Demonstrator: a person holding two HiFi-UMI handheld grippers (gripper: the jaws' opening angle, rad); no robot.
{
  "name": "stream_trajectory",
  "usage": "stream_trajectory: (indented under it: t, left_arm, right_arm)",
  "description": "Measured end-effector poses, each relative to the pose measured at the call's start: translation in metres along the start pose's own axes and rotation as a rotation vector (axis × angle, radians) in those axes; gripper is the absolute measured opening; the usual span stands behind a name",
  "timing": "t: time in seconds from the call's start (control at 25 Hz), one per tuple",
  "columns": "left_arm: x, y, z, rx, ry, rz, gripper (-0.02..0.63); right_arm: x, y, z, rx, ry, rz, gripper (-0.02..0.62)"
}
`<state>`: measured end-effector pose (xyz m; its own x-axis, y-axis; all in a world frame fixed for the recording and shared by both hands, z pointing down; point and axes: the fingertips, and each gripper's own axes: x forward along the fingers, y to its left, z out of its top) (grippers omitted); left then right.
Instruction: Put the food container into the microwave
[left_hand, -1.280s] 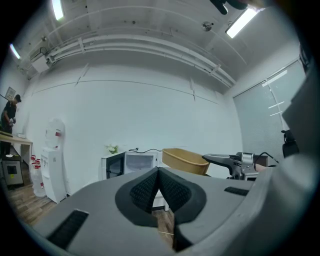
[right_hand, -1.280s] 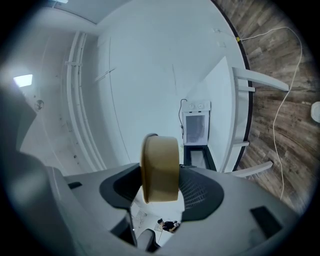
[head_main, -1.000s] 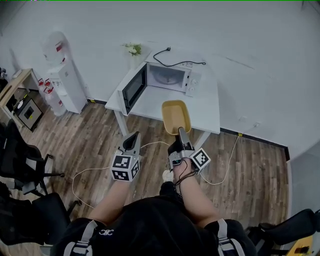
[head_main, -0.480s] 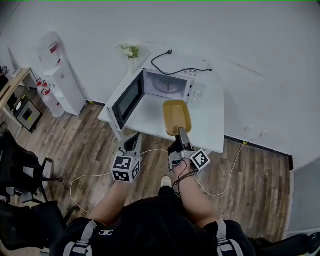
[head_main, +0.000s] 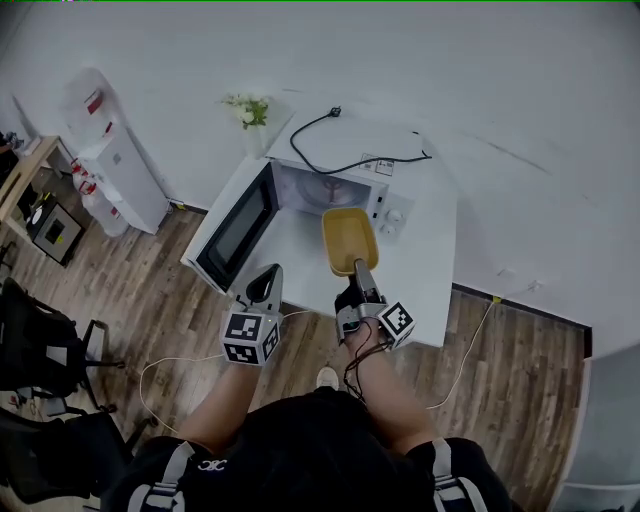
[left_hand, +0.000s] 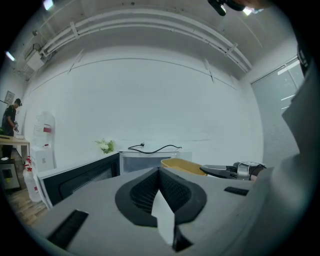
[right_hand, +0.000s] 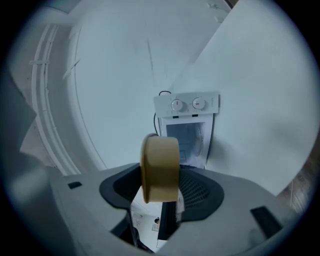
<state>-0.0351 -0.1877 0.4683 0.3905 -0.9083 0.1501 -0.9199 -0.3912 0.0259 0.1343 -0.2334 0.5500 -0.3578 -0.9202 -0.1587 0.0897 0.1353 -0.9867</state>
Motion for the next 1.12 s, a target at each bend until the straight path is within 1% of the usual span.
stream_trajectory:
  t: [0.12,0.24,0.4,0.52,0.64,0.8,0.96,1.12]
  left_arm:
    - [0.030,0.004,0.003,-0.011,0.006,0.014,0.000]
    - [0.054,0.010,0.003,-0.021,0.013,0.032,0.000]
    - [0.076,0.023,-0.002,-0.029,0.029,0.046,0.000]
    - [0.091,0.036,-0.008,-0.039,0.042,0.042,0.000]
    - [0.107,0.053,-0.010,-0.031,0.054,0.024,0.001]
    - [0.128,0.074,-0.005,-0.024,0.049,-0.006,0.001]
    - [0.151,0.090,0.001,-0.013,0.049,-0.043,0.000]
    - [0.167,0.099,0.006,-0.009,0.046,-0.073,0.000]
  right_arm:
    - [0.024,-0.015,0.013,0.000,0.032,-0.024,0.235]
    - [0.046,-0.030,0.013,0.013,0.080,-0.044,0.235]
    - [0.072,-0.049,0.016,0.052,0.085,-0.077,0.235]
    - [0.091,-0.062,0.020,0.050,0.072,-0.097,0.235]
    - [0.114,-0.074,0.027,0.045,0.039,-0.111,0.235]
    - [0.145,-0.088,0.034,0.017,-0.005,-0.121,0.235]
    - [0.180,-0.102,0.038,-0.012,-0.026,-0.147,0.235]
    - [0.211,-0.115,0.049,-0.010,-0.078,-0.163,0.235]
